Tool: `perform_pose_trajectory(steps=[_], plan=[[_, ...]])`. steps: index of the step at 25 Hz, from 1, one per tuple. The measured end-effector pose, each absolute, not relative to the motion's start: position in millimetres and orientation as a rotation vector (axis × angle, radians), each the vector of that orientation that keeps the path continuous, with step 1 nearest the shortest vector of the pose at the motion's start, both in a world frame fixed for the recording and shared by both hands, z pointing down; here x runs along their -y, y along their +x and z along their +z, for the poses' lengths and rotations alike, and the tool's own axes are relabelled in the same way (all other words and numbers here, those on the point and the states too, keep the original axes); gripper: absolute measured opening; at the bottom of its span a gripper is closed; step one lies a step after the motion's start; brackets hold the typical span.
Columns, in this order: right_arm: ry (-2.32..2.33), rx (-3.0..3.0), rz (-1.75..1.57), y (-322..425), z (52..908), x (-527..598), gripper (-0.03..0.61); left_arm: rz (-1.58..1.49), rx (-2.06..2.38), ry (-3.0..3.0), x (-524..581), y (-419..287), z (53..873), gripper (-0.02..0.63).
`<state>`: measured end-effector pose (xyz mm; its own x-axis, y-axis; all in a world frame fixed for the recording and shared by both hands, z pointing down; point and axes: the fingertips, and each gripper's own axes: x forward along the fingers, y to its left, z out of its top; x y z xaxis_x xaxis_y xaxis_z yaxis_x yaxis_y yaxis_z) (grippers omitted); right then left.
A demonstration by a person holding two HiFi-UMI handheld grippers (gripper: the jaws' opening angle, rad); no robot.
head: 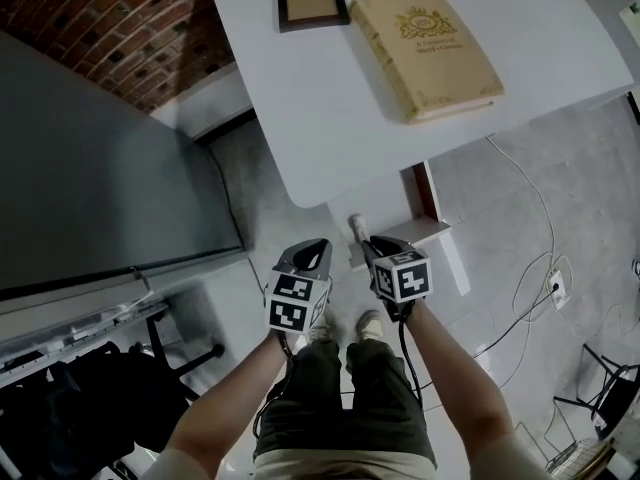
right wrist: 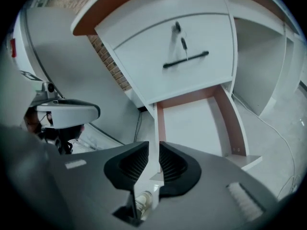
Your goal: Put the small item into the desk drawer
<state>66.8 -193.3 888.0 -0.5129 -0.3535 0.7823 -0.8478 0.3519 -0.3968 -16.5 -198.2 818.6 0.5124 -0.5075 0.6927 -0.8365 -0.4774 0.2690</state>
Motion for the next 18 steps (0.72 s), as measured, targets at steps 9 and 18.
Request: perform_pose_trajectory(steps=[9,18], plan=[[1.101,2.178,1.035,65.7,731.4,184.3,0.031,0.678,1.105,2.257,193.0,-27.4,692.1,0.003],[1.182,2.305,0.952,72.6,578.1,162.8,0.008,0.616,1.124,2.345,172.6,-34.7,563.0,0.003]])
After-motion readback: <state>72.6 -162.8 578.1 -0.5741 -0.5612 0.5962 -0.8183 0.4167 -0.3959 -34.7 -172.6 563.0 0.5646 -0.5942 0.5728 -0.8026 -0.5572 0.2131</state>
